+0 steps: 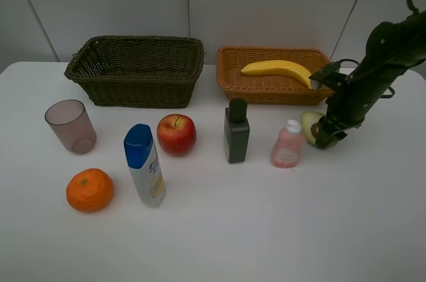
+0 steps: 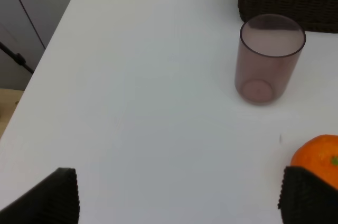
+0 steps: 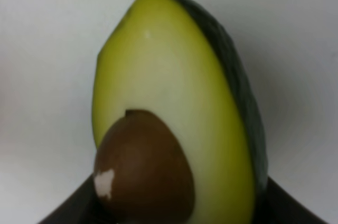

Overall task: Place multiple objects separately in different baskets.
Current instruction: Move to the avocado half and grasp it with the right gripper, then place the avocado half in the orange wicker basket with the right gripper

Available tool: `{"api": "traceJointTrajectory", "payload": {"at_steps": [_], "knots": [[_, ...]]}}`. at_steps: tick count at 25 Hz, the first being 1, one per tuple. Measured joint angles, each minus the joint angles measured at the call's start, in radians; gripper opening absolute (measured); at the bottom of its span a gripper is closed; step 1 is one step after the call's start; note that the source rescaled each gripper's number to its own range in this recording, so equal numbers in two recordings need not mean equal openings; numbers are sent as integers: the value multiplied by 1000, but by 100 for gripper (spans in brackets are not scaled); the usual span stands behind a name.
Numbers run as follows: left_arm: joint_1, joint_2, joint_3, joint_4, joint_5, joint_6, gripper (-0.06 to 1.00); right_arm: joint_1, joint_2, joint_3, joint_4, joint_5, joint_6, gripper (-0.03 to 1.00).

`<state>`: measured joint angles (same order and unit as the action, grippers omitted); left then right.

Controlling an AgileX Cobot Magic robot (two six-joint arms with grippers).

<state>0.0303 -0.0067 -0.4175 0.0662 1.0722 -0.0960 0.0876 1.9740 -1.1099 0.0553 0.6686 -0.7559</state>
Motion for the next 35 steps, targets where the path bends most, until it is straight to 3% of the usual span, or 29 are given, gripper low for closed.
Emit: {"api": "traceJointTrajectory", "payload": {"at_steps": [20, 26, 35], "knots": [[0, 0, 0, 0, 0, 0, 100, 0, -219, -3, -42, 220, 0, 24], [0, 0, 0, 0, 0, 0, 100, 0, -229, -107, -55, 296, 0, 24], [0, 0, 0, 0, 0, 0, 100, 0, -172, -351, -63, 300, 0, 24]]}}
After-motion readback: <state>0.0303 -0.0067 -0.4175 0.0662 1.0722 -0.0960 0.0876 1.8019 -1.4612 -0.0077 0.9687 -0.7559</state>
